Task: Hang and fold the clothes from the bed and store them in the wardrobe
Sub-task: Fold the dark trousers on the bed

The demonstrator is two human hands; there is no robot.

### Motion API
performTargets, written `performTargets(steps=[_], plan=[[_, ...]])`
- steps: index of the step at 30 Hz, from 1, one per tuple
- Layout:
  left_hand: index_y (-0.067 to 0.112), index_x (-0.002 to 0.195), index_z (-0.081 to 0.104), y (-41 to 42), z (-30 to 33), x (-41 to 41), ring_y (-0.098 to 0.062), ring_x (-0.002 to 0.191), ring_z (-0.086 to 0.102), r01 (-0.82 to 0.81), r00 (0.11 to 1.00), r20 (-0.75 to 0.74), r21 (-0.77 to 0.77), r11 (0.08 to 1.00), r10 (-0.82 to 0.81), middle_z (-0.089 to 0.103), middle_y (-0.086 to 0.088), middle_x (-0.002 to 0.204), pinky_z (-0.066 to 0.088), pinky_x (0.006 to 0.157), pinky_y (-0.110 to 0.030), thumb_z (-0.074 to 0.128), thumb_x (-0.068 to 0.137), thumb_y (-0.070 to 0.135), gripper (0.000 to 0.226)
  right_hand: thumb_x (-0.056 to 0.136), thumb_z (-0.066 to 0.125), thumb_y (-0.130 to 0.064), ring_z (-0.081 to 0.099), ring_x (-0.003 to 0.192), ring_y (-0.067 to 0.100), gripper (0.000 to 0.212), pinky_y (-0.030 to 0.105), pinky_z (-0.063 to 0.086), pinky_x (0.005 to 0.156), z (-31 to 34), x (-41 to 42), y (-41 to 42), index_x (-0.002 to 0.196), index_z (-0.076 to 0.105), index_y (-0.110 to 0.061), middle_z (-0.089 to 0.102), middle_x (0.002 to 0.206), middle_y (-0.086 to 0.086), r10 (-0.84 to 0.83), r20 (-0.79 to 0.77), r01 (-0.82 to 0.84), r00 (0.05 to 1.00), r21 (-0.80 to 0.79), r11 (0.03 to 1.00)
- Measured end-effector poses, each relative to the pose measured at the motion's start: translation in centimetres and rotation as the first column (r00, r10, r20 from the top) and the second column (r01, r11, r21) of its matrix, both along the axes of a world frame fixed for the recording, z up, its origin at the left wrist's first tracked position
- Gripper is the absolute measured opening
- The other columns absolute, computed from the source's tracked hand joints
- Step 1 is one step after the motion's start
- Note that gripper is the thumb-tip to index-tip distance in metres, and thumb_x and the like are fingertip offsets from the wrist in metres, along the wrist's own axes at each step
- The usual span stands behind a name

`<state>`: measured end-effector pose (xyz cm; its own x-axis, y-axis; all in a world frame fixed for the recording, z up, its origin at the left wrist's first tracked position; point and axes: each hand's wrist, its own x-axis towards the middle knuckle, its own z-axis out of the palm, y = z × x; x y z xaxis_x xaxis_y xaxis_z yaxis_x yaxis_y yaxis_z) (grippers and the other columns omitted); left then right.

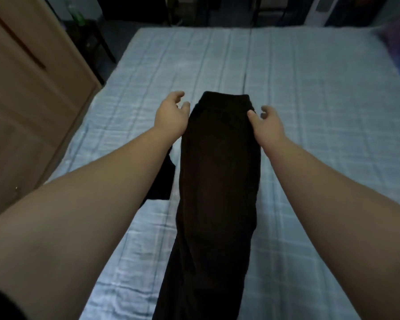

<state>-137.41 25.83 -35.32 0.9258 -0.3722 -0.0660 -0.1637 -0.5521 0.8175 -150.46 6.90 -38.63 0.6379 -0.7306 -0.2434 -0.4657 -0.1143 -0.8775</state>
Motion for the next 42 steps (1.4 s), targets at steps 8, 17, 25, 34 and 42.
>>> performTargets(steps=[8, 17, 25, 34, 42], plan=[[0.018, 0.153, 0.035, 4.3, -11.2, -5.3, -0.005, 0.119, 0.048, 0.266, 0.964, -0.069, 0.216, 0.940, -0.257, 0.040, 0.012, 0.144, 0.028, 0.097, -0.001, 0.047, 0.101, 0.008, 0.054, 0.105, 0.046, -0.025, 0.043, 0.139, 0.020, 0.052, 0.023, 0.028, 0.110, -11.3, -3.0, 4.1, 0.156, 0.034, -0.017, 0.043, 0.155, 0.005, 0.187, -0.063, -0.191, 0.980, -0.067, 0.979], [0.027, 0.156, 0.028, 11.2, -14.8, -16.2, -0.011, 0.144, 0.034, 0.272, 0.952, -0.195, 0.192, 0.943, -0.235, 0.033, 0.001, 0.160, 0.028, 0.111, -0.018, 0.046, 0.100, 0.009, 0.062, 0.104, 0.047, -0.018, 0.046, 0.135, 0.014, 0.053, 0.023, 0.028, 0.112, -13.4, -14.2, 14.9, 0.155, 0.035, -0.023, 0.045, 0.153, 0.001, 0.201, -0.179, -0.194, 0.963, 0.057, 0.979], [0.024, 0.157, 0.028, 21.6, -17.3, -26.1, -0.017, 0.143, 0.038, 0.369, 0.900, -0.327, 0.221, 0.903, -0.288, 0.035, -0.004, 0.159, 0.035, 0.116, -0.034, 0.045, 0.098, 0.006, 0.063, 0.103, 0.049, -0.017, 0.047, 0.131, 0.009, 0.054, 0.025, 0.032, 0.113, -15.5, -26.3, 25.9, 0.155, 0.035, -0.026, 0.042, 0.155, -0.001, 0.245, -0.295, -0.212, 0.924, 0.140, 0.967], [0.018, 0.138, 0.046, 31.8, -22.3, -37.1, -0.015, 0.095, 0.064, 0.210, 0.721, -0.692, 0.171, 0.963, -0.034, 0.064, -0.002, 0.114, 0.054, 0.093, -0.044, 0.066, 0.094, 0.034, 0.051, 0.088, 0.064, -0.005, 0.051, 0.128, 0.026, 0.054, 0.044, 0.038, 0.115, -19.6, -37.1, 37.6, 0.140, 0.049, -0.008, 0.055, 0.138, 0.011, -0.085, -0.377, 0.114, 0.922, 0.054, 0.992], [0.019, 0.105, 0.064, 33.0, -22.1, -38.4, -0.021, 0.091, 0.066, 0.235, 0.717, -0.694, 0.162, 0.958, -0.059, 0.068, -0.001, 0.096, 0.054, 0.085, -0.038, 0.061, 0.097, 0.030, 0.014, 0.096, 0.064, -0.015, 0.054, 0.099, 0.015, 0.055, 0.024, 0.043, 0.083, -18.5, -38.8, 36.9, 0.146, 0.041, -0.011, 0.055, 0.119, 0.001, -0.116, -0.396, 0.273, 0.911, 0.367, 0.889]])
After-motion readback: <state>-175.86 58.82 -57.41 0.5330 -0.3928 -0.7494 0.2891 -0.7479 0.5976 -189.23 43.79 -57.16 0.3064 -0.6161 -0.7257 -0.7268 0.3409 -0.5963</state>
